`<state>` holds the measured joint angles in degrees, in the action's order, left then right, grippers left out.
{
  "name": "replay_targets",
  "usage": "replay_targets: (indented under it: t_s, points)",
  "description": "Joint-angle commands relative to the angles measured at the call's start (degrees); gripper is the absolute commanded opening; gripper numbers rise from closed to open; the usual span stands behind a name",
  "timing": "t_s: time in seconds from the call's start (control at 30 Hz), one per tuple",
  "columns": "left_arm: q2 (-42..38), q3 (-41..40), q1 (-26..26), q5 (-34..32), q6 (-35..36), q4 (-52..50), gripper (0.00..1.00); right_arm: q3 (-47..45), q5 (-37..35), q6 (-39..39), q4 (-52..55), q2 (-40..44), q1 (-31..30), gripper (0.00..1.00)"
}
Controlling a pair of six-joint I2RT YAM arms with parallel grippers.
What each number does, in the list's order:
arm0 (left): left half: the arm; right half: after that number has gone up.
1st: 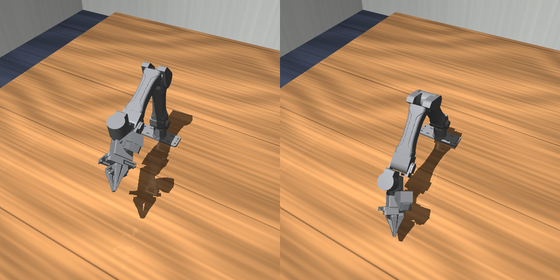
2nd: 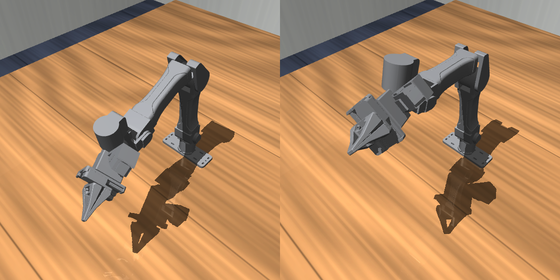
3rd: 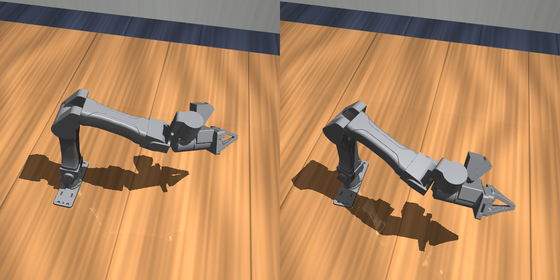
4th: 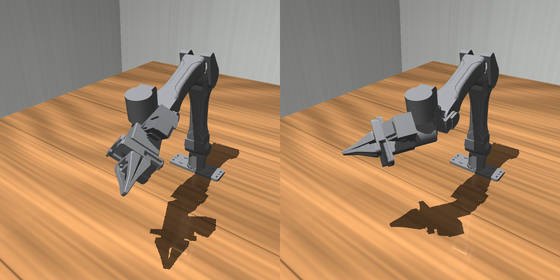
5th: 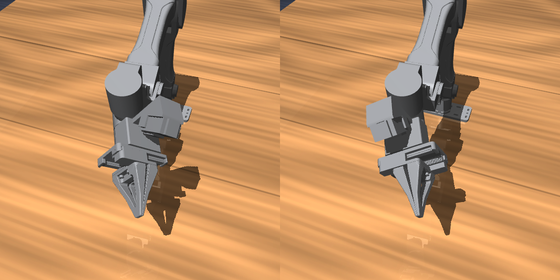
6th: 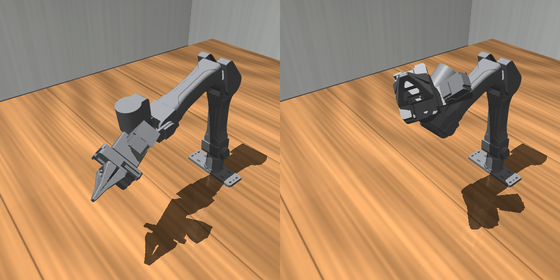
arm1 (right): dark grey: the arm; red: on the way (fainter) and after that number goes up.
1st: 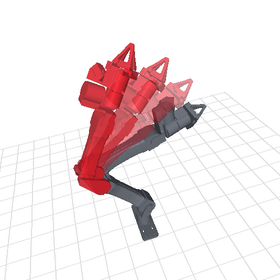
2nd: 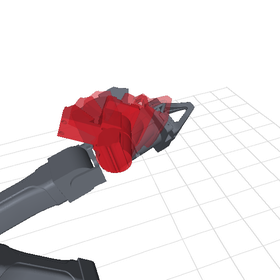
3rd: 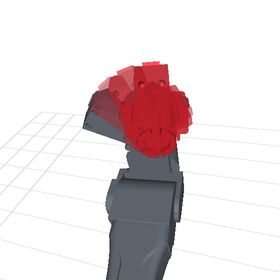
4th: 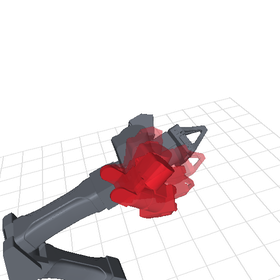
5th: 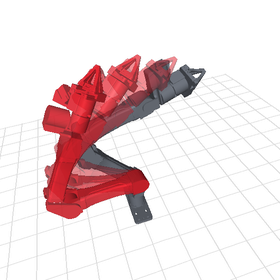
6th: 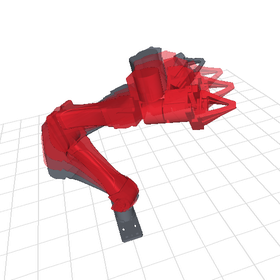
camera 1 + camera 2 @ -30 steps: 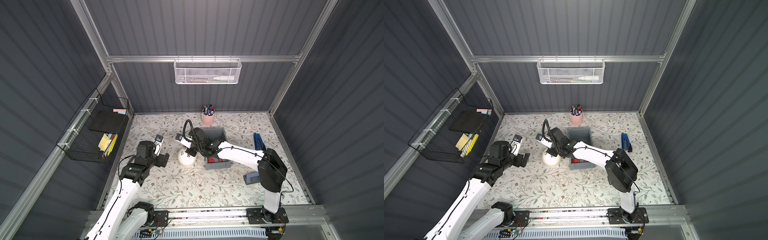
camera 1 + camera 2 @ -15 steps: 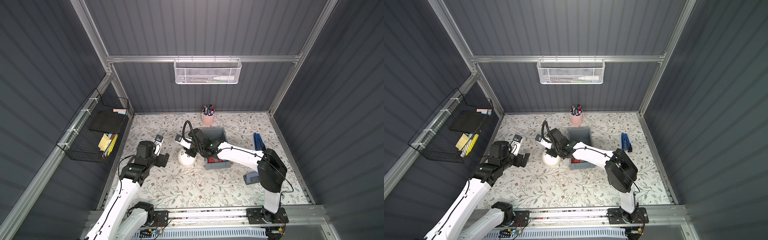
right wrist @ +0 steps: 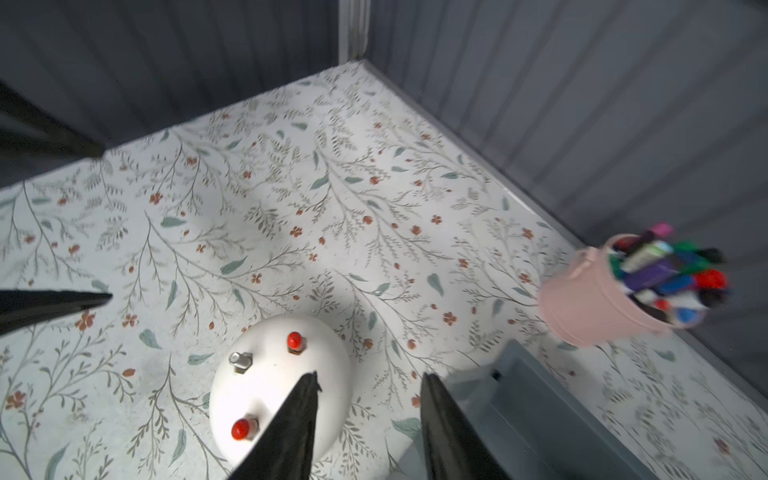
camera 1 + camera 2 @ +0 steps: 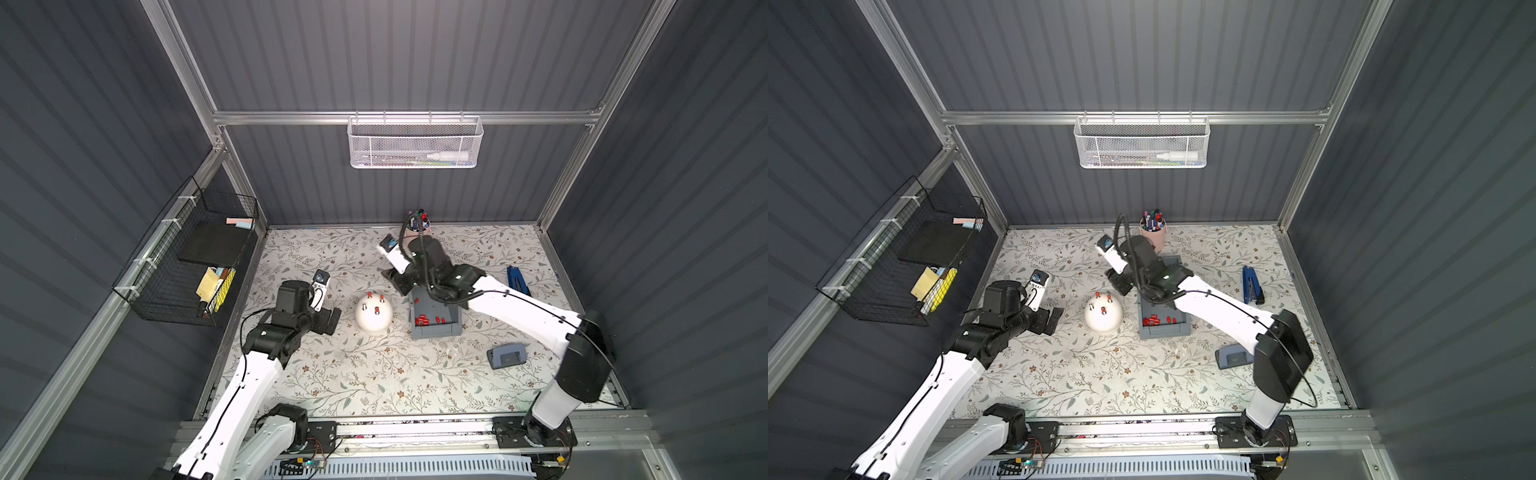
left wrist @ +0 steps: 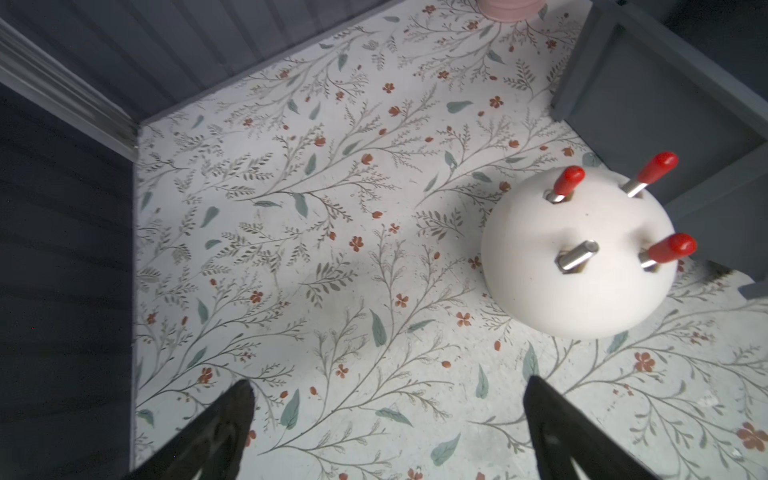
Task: Cover the protruding screws with screw protection sleeves
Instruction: Pick up the screw protection sleeve from the storage box.
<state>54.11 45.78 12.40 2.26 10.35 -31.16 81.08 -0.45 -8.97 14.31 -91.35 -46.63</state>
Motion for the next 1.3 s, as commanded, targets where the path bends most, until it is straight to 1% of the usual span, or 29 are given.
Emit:
replay_targets:
  t_s: [0.0, 0.1, 0.17, 0.23, 0.33, 0.43, 0.53, 0.63, 0.7, 0.8, 0.97, 1.27]
  points:
    - [3.63, 2.38, 0.34, 7.84, -2.82, -2.15, 1.00, -4.10, -3.79, 10.51, 10.43, 3.78, 2.09, 0.43]
    - [7.73, 4.17, 0.34, 10.86, -3.33, -0.62, 0.99, -7.42, -3.60, 15.96, 15.51, 5.24, 3.21, 0.40]
    - [10.26, 6.33, 0.34, 12.44, -5.25, -1.32, 0.99, -8.90, -3.15, 18.25, 16.49, 4.75, 3.29, 0.36]
    - [12.44, 8.13, 0.34, 13.52, -6.46, -1.86, 0.98, -10.05, -3.41, 20.46, 16.46, 3.48, 3.47, 0.31]
    - [13.99, 9.18, 0.34, 13.56, -7.26, -2.17, 0.97, -10.84, -3.05, 21.76, 15.10, 0.58, 4.23, 0.29]
    - [14.67, 9.35, 0.34, 13.09, -7.27, -2.44, 0.97, -11.31, -0.99, 23.48, 12.19, -2.62, 6.46, 0.27]
    - [15.21, 9.80, 0.34, 12.83, -7.26, -3.13, 0.97, -10.09, 0.49, 25.60, 9.65, -6.80, 8.58, 0.26]
    - [15.41, 10.37, 0.34, 12.66, -6.98, -4.15, 0.97, -7.27, 0.36, 26.24, 9.45, -11.03, 9.03, 0.26]
    - [15.26, 10.31, 0.34, 12.76, -6.91, -4.59, 0.97, -5.80, 0.27, 26.19, 9.15, -13.19, 9.08, 0.28]
    - [14.93, 9.78, 0.34, 12.77, -6.66, -4.62, 0.97, -4.91, -0.78, 26.46, 7.72, -15.79, 9.04, 0.29]
    - [14.62, 9.53, 0.33, 12.94, -6.65, -4.66, 0.97, -4.88, -2.21, 26.38, 4.95, -18.56, 9.09, 0.29]
    - [13.48, 8.29, 0.25, 12.60, -6.26, -4.74, 0.98, -4.37, 0.94, 27.80, 2.75, -21.25, 9.22, 0.29]
